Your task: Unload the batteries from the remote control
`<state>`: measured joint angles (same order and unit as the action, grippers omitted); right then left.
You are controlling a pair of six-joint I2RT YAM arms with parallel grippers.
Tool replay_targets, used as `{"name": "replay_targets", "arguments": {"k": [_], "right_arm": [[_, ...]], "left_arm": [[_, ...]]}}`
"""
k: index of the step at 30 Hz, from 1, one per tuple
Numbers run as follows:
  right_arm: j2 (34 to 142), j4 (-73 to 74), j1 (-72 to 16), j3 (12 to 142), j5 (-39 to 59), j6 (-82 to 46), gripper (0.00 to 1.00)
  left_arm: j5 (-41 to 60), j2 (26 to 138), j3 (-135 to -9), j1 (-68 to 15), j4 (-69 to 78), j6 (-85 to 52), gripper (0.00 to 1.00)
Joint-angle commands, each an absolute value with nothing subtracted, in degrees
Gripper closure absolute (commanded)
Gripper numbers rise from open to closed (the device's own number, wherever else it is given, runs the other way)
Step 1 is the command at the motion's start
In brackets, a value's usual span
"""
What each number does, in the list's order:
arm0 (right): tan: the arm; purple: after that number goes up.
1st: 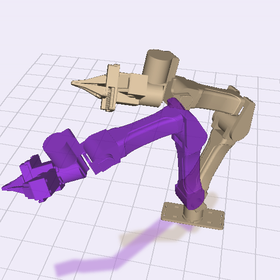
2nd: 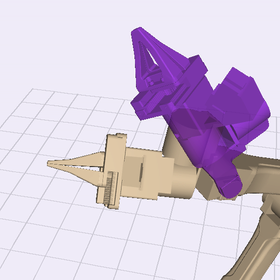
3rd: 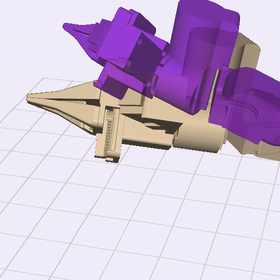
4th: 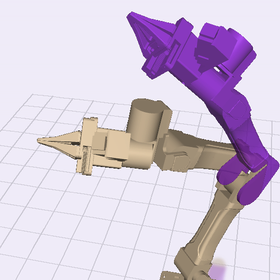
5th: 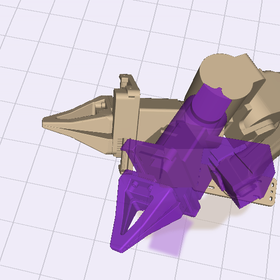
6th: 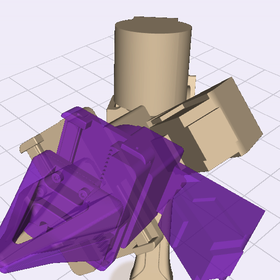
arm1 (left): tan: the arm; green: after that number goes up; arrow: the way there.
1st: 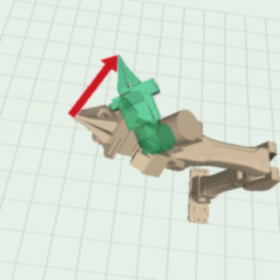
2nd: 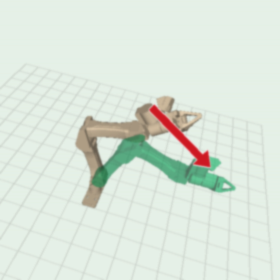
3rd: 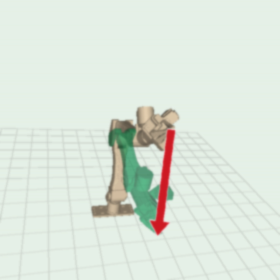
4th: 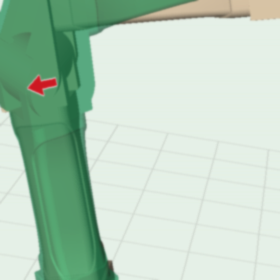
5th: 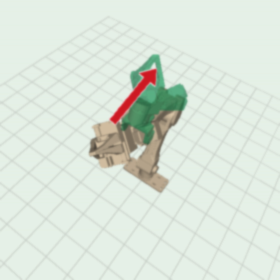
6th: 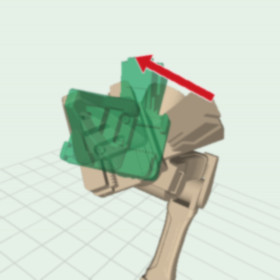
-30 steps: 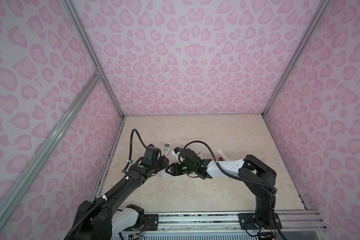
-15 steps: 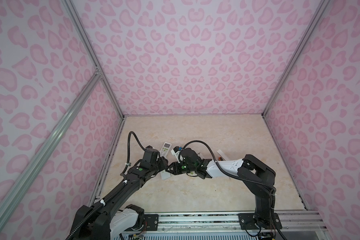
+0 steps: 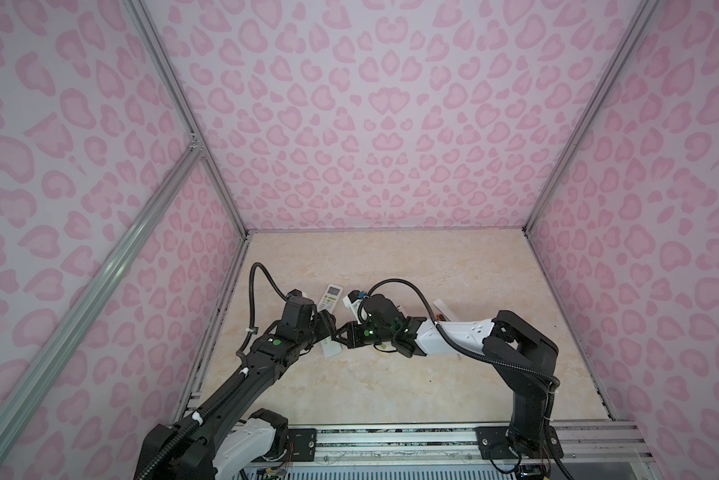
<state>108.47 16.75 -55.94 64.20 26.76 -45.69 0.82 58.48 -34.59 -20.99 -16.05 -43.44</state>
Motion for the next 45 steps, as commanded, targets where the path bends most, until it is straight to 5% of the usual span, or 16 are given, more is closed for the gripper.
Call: {"name": "replay_targets", "arguments": {"k": [1,10,23,27,33,40,45], "right_arm": [[107.23,10.39,-56.36,65.51,21.50,-38.69,0.98],[102.67,-10.53,-61.59,70.62,-7.70,-15.51,0.98],[101.43,-7.08,-72.19,68.90,-30.31,-1.10,0.99],[101.48,-4.95,-74.53,68.59,-33.53,1.79,0.99],[102.70,-5.59,-76.42,69.86,-39.65,5.97,0.98],[101.89,-4.41,-77.17,69.16,-42.45,8.61,0.81],[98.87,-3.74,-77.21,67.34,-42.65,6.23,0.50]], "left_arm": [[-1.83,56.60,-36.75,-20.83,-19.85,-42.82,0.31],[1.99,50.22,-40.92,-18.92,-23.70,-51.50,0.32],[17.90,57.92,-41.93,-15.83,-21.78,-61.57,0.33],[19.53,59.81,-41.62,-15.75,-20.94,-62.13,0.42],[20.81,59.70,-41.75,-15.62,-20.79,-62.49,0.70],[22.17,59.52,-42.36,-15.18,-21.39,-61.54,0.94],[21.31,58.82,-42.18,-14.67,-19.99,-61.44,0.96]]}}
